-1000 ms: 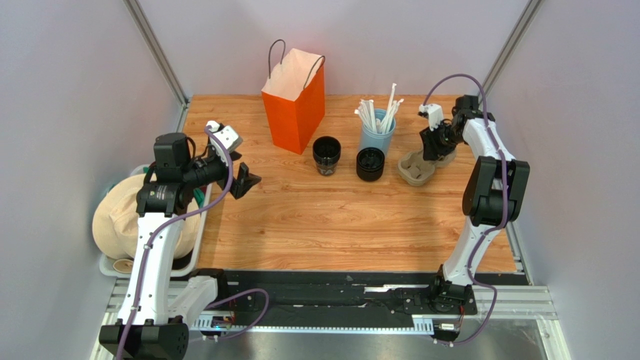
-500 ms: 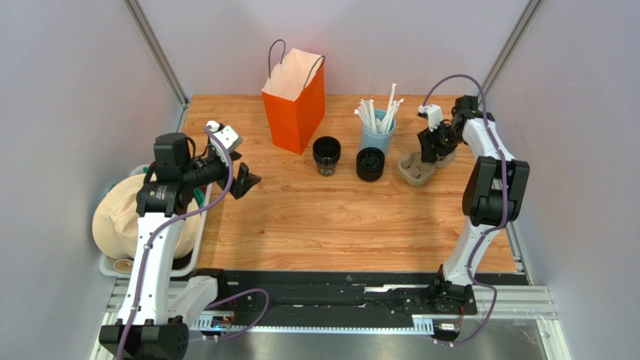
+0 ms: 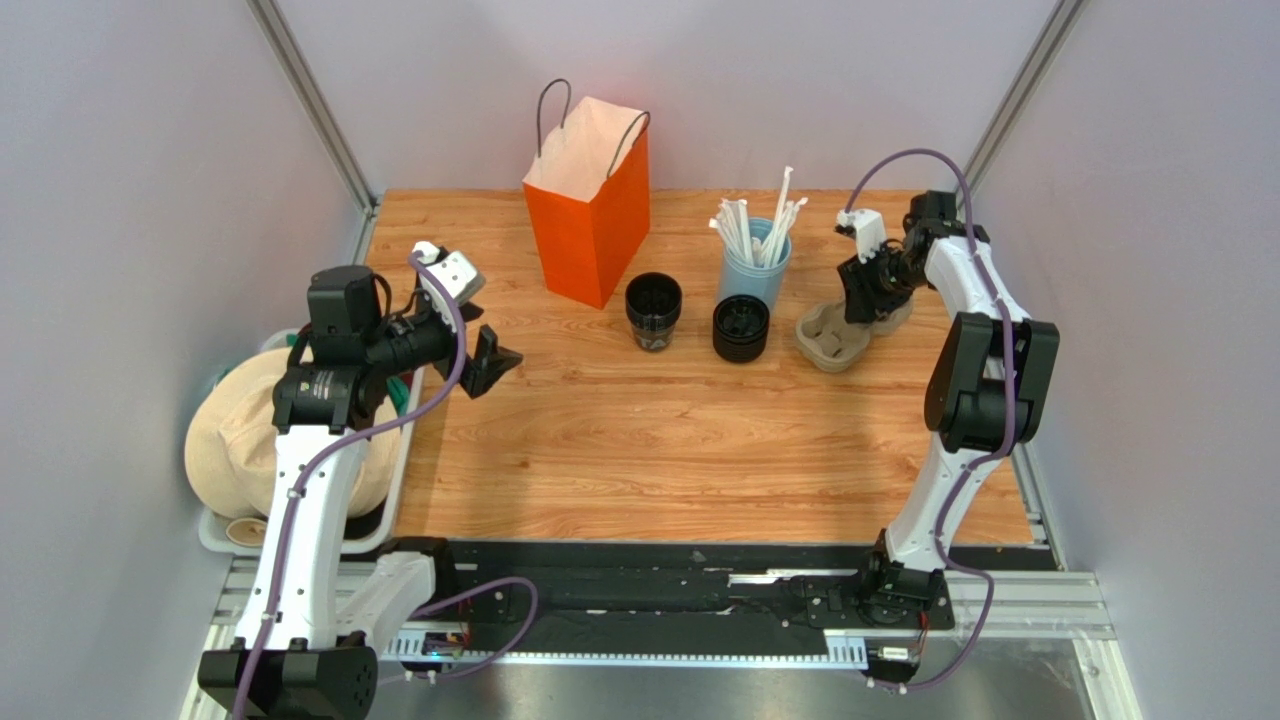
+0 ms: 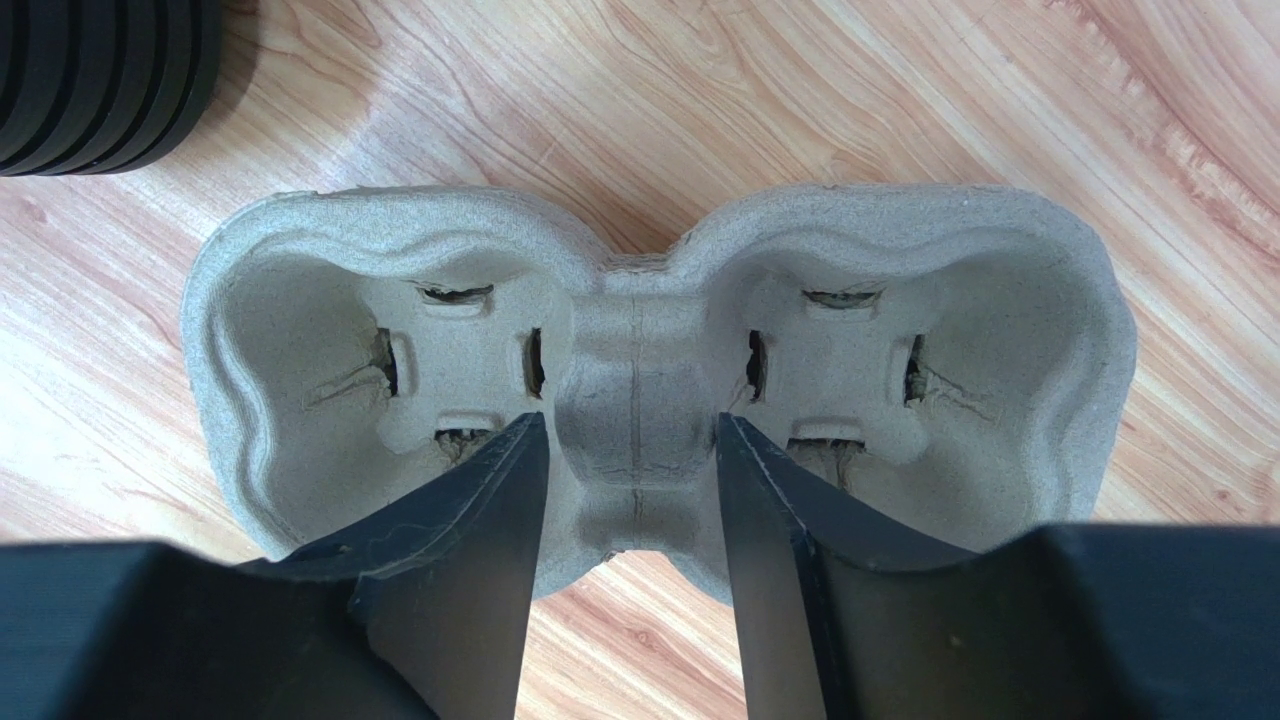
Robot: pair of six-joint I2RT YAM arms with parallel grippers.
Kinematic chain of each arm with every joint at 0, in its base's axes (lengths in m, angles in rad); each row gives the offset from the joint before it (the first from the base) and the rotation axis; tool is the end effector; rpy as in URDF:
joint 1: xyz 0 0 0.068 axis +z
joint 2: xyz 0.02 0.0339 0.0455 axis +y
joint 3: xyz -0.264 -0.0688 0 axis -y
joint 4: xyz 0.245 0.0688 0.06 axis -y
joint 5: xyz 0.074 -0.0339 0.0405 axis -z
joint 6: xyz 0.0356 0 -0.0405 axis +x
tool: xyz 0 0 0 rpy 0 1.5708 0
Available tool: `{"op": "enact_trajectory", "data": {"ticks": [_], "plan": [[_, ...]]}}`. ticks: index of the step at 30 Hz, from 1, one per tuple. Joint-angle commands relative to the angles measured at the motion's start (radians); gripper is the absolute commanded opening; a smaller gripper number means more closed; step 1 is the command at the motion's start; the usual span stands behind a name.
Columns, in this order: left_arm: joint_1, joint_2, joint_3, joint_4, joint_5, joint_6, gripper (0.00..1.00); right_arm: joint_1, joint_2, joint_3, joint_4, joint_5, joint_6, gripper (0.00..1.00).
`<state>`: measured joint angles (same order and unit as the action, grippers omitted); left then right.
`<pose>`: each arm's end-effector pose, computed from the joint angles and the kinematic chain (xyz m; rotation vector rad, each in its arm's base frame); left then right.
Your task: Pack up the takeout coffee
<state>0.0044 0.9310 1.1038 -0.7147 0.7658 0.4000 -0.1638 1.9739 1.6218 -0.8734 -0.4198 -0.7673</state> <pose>0.1789 -0.0239 0.3751 0.8153 1.8176 -0.5459 0.4071 -0.0526 0.2279 -0.8762 2.4858 0.2952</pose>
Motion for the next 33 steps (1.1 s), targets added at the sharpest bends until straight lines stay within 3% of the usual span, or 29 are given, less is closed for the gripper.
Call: {"op": "enact_trajectory", "data": {"ticks": [1,6,14,20,33], "plan": [[-0.001,-0.006,0.002,0.012,0.018,0.025,0.97,0.006,-0.020,0.018,0.016,0.001,-0.010,0.48],[0.000,-0.006,0.002,0.012,0.018,0.025,0.97,0.006,-0.018,0.015,0.013,-0.004,-0.010,0.54],[-0.001,-0.006,0.002,0.011,0.020,0.025,0.97,0.006,-0.004,0.016,0.017,0.006,-0.007,0.52],[0.000,-0.003,0.002,0.011,0.020,0.025,0.97,0.006,0.005,0.012,0.020,0.012,-0.007,0.49],[0.000,-0.001,0.002,0.012,0.020,0.025,0.97,0.006,-0.032,0.026,0.014,0.004,-0.003,0.31]]}}
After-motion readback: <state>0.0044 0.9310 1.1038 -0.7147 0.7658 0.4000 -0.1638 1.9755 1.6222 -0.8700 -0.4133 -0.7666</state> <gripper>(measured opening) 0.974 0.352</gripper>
